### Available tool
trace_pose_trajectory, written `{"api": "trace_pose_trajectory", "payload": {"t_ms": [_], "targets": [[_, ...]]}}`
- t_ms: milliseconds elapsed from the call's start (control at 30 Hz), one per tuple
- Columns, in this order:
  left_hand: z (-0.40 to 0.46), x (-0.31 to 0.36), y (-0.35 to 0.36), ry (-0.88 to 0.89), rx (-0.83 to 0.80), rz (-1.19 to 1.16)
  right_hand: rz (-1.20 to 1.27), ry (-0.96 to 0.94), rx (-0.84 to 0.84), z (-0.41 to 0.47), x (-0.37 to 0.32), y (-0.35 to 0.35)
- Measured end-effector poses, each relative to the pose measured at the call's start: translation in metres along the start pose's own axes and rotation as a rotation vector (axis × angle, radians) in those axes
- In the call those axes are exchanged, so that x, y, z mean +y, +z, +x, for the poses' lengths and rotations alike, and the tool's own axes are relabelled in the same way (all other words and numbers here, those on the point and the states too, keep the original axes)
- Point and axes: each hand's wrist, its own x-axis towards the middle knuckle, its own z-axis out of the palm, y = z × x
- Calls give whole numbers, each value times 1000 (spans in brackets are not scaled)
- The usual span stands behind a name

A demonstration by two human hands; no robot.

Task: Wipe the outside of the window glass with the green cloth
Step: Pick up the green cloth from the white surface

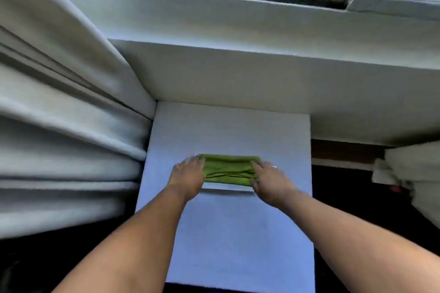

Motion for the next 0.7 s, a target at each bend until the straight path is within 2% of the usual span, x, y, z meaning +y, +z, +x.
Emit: {"api": "trace_pose_trajectory", "payload": {"t_ms": [167, 267, 367, 433, 500, 567, 700], "targets": [[73, -7, 41, 80, 98, 165, -137, 38, 13, 88, 7, 30], [84, -8, 50, 114, 219, 308, -311, 21, 117, 104, 13, 44], [86, -7, 42, 155, 175, 304, -352, 30, 153, 102, 21, 43], [85, -8, 30, 195, 110, 169, -295, 10, 105, 94, 25, 34], [79, -9, 11, 176, 56, -149, -5, 39, 6, 78, 32, 16], [64, -7, -16, 103, 35, -412, 376, 114, 15, 56, 37, -7], [33, 23, -90, 10, 158, -1018, 1005, 287, 353, -3, 35, -68]]}}
